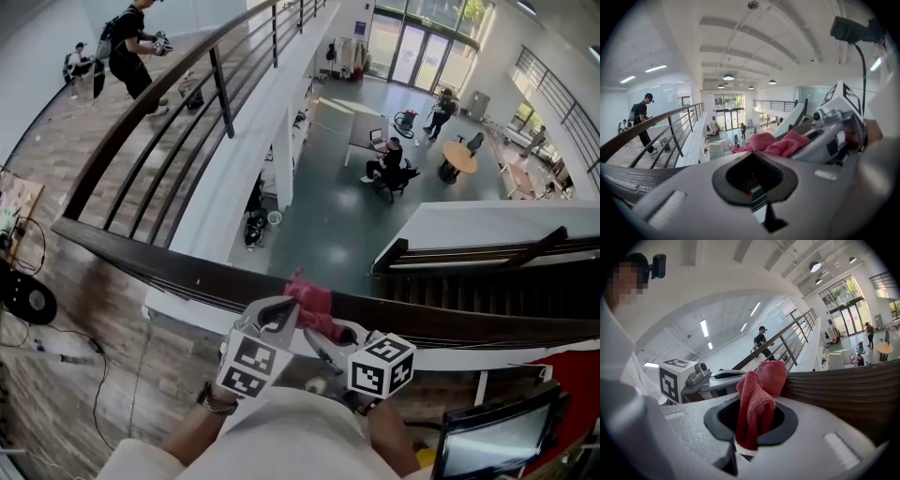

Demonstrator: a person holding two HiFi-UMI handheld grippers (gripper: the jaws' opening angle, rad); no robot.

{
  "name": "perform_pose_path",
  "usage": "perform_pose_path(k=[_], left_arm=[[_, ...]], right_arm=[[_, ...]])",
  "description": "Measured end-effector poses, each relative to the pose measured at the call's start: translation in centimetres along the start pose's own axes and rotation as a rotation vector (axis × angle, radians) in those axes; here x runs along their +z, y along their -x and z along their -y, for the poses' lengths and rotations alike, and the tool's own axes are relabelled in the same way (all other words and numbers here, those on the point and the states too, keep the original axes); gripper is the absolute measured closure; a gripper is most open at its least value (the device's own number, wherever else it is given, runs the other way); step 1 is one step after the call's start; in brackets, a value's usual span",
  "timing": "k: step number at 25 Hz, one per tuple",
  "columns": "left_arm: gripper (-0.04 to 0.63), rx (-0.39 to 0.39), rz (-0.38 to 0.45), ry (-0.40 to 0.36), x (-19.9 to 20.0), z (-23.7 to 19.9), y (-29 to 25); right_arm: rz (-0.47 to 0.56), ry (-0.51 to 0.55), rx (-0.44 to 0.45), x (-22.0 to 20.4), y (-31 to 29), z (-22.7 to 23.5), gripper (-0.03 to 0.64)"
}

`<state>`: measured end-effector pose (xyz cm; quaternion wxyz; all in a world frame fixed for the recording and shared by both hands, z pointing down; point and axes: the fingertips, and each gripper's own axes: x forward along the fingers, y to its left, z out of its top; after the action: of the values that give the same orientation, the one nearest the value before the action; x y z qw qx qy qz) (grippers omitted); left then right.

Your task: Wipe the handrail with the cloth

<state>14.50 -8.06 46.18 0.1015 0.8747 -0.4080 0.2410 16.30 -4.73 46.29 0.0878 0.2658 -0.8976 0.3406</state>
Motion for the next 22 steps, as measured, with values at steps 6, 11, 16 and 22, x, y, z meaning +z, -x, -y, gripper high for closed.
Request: perform_pose_path(k=[6,11,16,22], left_arm=[[0.592,-0.006,0.004,-0.003,0.1,-0.4,0.1],[0.592,-0.003,0.010,0.002,0.0,-0.6,0.3],[0.592,0.008,0.013,0.013,-0.3,-1.4,0.8],[0.592,0.015,0.015,0.019,-0.9,-2.8,1.5]], right_arm=[[0.006,-0.008,-0.008,0.2,-0.4,-0.1,0.555],[0.003,-0.005,-0.008,0.1,-0.6,-0.3,0.555],[-0.010,0.000,0.006,0.2,-1.4,-0.9,0.555],[-0.026,0.013,0.013,0.1,-3.0,-1.5,0.555]])
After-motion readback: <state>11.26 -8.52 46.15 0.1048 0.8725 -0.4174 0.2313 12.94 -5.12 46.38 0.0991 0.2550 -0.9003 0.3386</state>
